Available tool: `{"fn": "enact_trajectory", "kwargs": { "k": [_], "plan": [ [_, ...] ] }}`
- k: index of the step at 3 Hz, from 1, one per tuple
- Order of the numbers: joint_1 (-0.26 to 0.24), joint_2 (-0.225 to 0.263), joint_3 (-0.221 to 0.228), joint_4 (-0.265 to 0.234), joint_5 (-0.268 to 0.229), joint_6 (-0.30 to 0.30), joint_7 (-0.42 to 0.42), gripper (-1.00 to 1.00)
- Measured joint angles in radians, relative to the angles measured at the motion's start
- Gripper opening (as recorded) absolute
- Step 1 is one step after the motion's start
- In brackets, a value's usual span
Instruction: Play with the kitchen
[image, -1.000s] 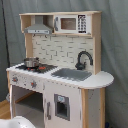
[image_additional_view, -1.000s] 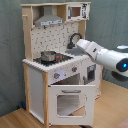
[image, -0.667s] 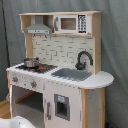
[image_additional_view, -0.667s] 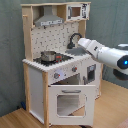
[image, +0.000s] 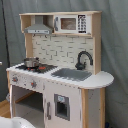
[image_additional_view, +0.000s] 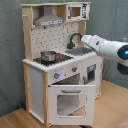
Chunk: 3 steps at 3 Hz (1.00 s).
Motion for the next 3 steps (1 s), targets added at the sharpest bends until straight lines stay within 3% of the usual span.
{"fn": "enact_trajectory", "kwargs": {
  "k": [3],
  "plan": [
    [0.060,0.069,-0.090,-0.001,0.105,-0.187,-0.194,1.00]
  ]
}}
